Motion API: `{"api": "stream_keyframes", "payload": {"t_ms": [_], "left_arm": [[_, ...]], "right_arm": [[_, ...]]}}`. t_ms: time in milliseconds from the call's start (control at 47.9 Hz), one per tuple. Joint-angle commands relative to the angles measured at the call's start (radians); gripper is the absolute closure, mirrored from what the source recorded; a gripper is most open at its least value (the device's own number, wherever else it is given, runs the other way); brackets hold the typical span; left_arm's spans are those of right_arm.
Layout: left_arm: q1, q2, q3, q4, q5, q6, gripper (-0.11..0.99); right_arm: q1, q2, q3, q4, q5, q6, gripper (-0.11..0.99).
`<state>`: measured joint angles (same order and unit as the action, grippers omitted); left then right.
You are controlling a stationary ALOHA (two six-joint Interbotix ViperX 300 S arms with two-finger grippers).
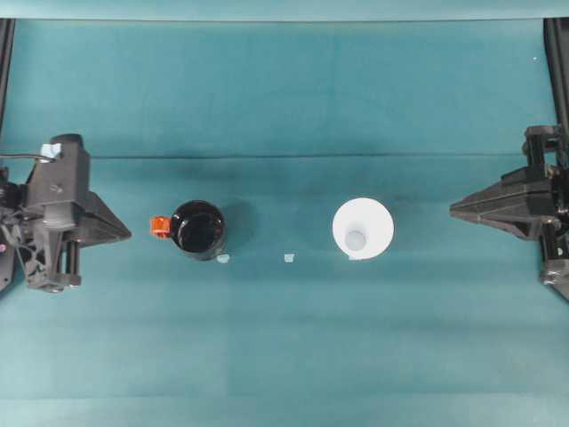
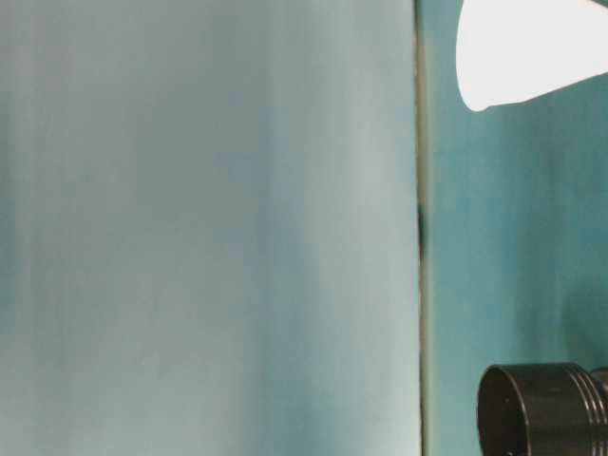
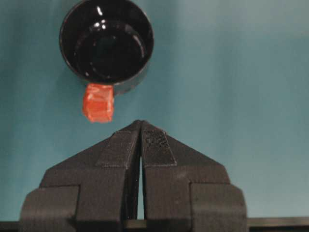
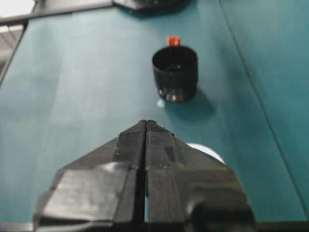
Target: Put the paper cup into the moved red handle cup holder.
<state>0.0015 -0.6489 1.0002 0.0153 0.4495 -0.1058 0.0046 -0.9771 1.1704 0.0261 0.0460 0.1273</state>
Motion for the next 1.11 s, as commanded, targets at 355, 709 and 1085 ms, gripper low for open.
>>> {"api": "stream_keyframes", "payload": {"t_ms": [355, 709, 1085], "left_arm": [[0.038, 0.002, -0.018, 0.006, 0.002, 0.018, 0.85], [0.052, 0.006, -0.003, 0.006, 0.002, 0.018, 0.73], [0.052, 0.069, 0.003, 0.006, 0.000, 0.025, -0.03]], "right_arm": [[-0.015, 0.008, -0.009, 0.005, 0.049, 0.011, 0.98], [-0.015, 0.006, -0.009, 0.006, 0.066, 0.040, 0.98], [-0.014, 0.006, -0.009, 0.006, 0.066, 0.041, 0.98]]}}
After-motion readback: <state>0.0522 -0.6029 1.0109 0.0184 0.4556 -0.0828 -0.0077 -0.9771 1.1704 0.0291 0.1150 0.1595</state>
